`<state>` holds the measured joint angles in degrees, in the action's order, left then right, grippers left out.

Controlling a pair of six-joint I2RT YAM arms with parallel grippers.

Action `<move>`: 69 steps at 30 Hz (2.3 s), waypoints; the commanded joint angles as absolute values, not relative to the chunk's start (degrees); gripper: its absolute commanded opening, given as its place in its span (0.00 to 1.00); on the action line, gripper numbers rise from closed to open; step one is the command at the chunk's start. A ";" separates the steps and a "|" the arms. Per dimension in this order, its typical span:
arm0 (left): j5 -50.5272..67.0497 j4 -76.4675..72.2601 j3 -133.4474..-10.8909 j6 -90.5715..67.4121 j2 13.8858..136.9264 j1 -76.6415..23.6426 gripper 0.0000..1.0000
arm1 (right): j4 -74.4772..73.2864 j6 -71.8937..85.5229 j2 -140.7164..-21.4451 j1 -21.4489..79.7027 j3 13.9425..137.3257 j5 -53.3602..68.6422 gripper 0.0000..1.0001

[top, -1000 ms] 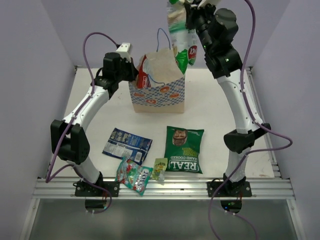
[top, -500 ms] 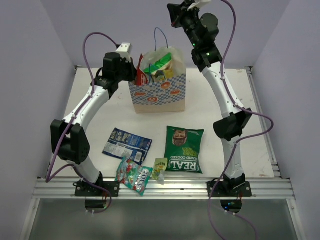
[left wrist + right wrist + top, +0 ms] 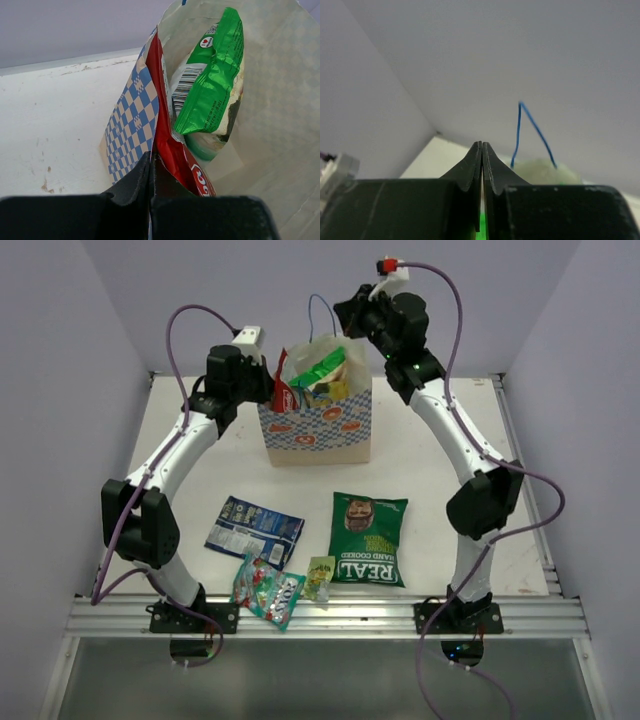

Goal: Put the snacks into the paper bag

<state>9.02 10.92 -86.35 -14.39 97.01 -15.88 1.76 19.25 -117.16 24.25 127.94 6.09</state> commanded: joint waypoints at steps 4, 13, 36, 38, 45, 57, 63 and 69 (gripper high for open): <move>9.58 7.04 -84.47 -15.03 95.54 -16.17 0.00 | -5.19 19.08 -91.97 28.90 95.32 -4.52 0.31; 9.14 6.77 -84.02 -15.03 94.57 -16.17 0.00 | -21.52 25.99 -75.07 38.32 66.21 -17.67 0.94; 10.10 6.68 -83.23 -15.29 93.51 -16.17 0.00 | -18.18 36.13 -84.99 45.97 46.31 -21.00 0.00; 10.37 6.77 -83.32 -15.38 93.78 -16.17 0.00 | -20.20 35.60 -83.60 46.32 48.15 -23.10 0.00; 10.63 6.77 -83.41 -15.38 93.95 -16.17 0.00 | -33.20 32.35 -71.49 48.52 57.38 -32.59 0.00; 12.04 5.80 -83.14 -16.08 94.66 -16.17 0.00 | -28.35 6.03 -70.39 48.34 84.71 -52.72 0.00; 12.39 5.63 -83.06 -16.17 94.66 -16.17 0.00 | -10.93 -6.14 -83.57 39.05 100.61 -48.96 0.00; 12.30 5.54 -82.97 -16.08 94.57 -16.17 0.00 | -3.79 -12.82 -102.08 36.39 123.90 -43.00 0.00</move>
